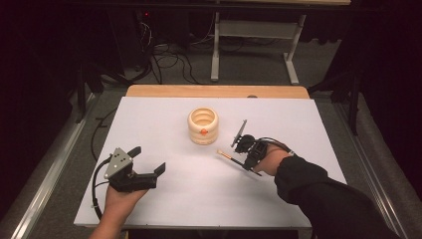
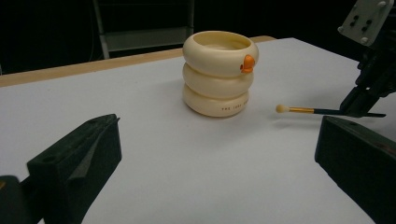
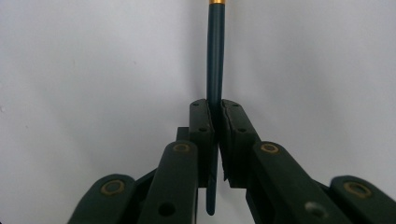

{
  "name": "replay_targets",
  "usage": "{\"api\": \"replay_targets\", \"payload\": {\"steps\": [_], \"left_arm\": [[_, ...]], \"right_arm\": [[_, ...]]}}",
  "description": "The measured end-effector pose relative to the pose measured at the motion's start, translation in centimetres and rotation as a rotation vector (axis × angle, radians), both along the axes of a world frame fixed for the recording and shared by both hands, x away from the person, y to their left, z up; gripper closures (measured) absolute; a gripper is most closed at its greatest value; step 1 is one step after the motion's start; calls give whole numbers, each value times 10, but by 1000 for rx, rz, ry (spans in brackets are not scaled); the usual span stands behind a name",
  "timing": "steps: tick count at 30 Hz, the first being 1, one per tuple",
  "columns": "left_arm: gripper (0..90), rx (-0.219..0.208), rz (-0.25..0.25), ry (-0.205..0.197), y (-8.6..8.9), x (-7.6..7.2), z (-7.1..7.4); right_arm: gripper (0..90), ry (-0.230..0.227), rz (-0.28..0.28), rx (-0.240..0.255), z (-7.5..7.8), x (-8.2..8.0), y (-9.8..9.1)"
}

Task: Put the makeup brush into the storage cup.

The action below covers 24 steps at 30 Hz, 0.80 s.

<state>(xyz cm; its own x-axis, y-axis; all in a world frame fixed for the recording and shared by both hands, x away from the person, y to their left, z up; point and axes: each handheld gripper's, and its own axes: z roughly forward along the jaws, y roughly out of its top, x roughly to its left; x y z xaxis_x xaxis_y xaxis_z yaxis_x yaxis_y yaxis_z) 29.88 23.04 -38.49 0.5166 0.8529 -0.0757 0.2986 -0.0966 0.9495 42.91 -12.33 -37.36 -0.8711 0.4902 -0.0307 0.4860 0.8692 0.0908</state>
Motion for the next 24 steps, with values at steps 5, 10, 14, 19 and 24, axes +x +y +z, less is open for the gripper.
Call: {"api": "replay_targets", "payload": {"steps": [5,10,14,19,24], "left_arm": [[11,2,-5,0,-1,0,0],[11,-3,-4,-1,-1,0,0],[11,-1,-4,1,-2,0,0],[12,1,-4,0,-3,0,0],[12,3,-7,0,-3,0,-1]], "right_arm": [[865,-16,-42,6,4,-4,-14],[865,-20,-69,-11,6,-7,-32],[865,-23,-97,-14,5,-11,-44],[865,-24,-123,-10,1,-13,-59],[865,-29,-145,-17,-4,-16,-71]]}}
